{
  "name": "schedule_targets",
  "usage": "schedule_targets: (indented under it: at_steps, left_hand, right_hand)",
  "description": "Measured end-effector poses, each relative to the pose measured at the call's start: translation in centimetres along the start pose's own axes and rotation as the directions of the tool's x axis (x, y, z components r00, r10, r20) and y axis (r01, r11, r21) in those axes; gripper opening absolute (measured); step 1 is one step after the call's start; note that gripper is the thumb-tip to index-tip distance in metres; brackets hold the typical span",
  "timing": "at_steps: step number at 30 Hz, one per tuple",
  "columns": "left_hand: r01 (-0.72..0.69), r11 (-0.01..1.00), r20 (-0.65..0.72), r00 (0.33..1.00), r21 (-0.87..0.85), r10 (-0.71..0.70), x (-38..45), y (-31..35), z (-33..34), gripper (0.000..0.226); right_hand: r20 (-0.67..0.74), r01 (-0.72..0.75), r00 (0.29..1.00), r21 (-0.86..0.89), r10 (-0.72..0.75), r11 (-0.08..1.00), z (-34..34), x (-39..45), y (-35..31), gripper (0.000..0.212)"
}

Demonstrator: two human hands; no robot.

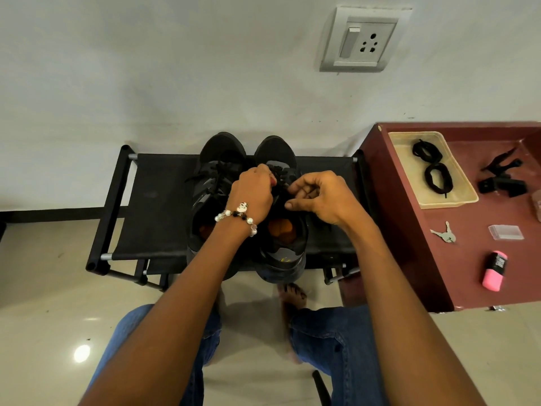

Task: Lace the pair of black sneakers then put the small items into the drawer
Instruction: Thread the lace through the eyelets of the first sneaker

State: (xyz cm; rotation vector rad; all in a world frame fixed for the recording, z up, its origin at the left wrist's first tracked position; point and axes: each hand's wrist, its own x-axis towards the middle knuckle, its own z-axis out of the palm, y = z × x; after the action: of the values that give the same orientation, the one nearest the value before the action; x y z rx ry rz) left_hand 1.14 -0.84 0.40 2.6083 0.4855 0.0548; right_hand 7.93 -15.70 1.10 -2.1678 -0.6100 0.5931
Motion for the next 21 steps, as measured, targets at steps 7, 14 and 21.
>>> schedule_targets:
  at_steps: [7, 14, 21]
  left_hand:
    - [-0.081, 0.976, -0.017, 0.997, -0.201, 0.080, -0.9, -1.1, -1.0, 0.013]
    - [-0.244, 0.965, -0.054, 0.969, -0.092, 0.240, -0.5, -1.2, -0.8, 0.017]
    - [-0.175, 0.984, -0.028, 0.984, -0.007, 0.175, -0.3, -1.3, 0.3, 0.026]
  right_hand:
    - [-0.031, 0.018, 0.999, -0.063, -0.020, 0.998, -0.3, 0.1, 0.0, 0.022]
    - [-0.092, 0.117, 0.987, -0.168, -0.134, 0.979, 0.2, 0.1, -0.1, 0.004]
    - [-0.069, 0.172, 0.980, -0.183, -0.187, 0.968, 0.6, 0.2, -0.8, 0.016]
